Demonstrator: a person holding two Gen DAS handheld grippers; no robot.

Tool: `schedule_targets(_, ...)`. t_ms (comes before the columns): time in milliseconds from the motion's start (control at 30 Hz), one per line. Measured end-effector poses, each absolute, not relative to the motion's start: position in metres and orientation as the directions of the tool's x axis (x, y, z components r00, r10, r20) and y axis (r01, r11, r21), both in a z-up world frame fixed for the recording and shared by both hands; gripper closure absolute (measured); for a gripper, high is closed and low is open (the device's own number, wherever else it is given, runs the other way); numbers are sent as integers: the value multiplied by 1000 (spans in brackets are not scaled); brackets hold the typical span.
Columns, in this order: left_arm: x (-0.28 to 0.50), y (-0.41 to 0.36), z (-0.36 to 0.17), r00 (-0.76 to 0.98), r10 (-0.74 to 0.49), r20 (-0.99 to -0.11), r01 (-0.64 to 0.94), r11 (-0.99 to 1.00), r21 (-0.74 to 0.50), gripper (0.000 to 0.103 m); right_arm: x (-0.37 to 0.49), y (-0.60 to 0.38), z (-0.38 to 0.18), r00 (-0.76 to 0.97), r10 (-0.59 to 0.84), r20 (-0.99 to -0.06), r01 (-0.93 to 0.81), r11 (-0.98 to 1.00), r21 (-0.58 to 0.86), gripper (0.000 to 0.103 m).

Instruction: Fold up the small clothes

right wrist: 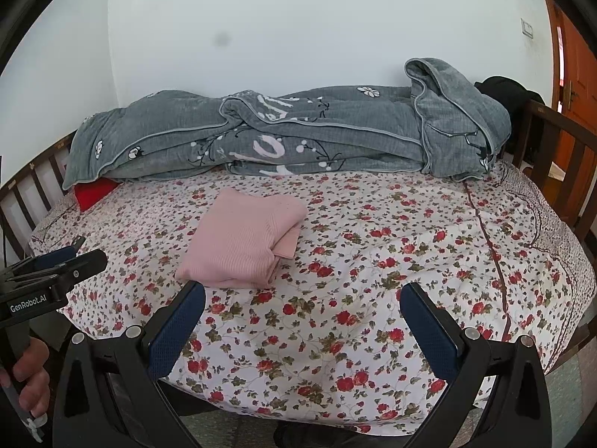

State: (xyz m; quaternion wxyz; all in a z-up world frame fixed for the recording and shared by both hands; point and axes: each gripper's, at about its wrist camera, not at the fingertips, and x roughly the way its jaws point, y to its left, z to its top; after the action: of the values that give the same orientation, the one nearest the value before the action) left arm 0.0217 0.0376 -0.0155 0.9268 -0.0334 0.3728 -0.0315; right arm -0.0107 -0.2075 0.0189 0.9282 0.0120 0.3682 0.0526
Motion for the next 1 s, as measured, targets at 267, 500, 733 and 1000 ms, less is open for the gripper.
schedule_targets(267,21,38,-15,721,-84,-688,34,996,-86,17,-11,-208,19,723,110,-682,-84,994,71,1)
schedule_targets(500,20,37,-15,721,-81,-688,32,996,-84,17,-11,-209,19,723,111,-682,-83,994,74,1)
schedule_targets(733,20,36,-15,720,-80,-689,31,996,-84,17,-10,-210,19,722,110,-683,-79,994,77,1)
schedule_targets(1000,21,37,-15,721,-80,-688,31,996,-82,17,-11,-209,18,723,107,-683,-74,994,77,1)
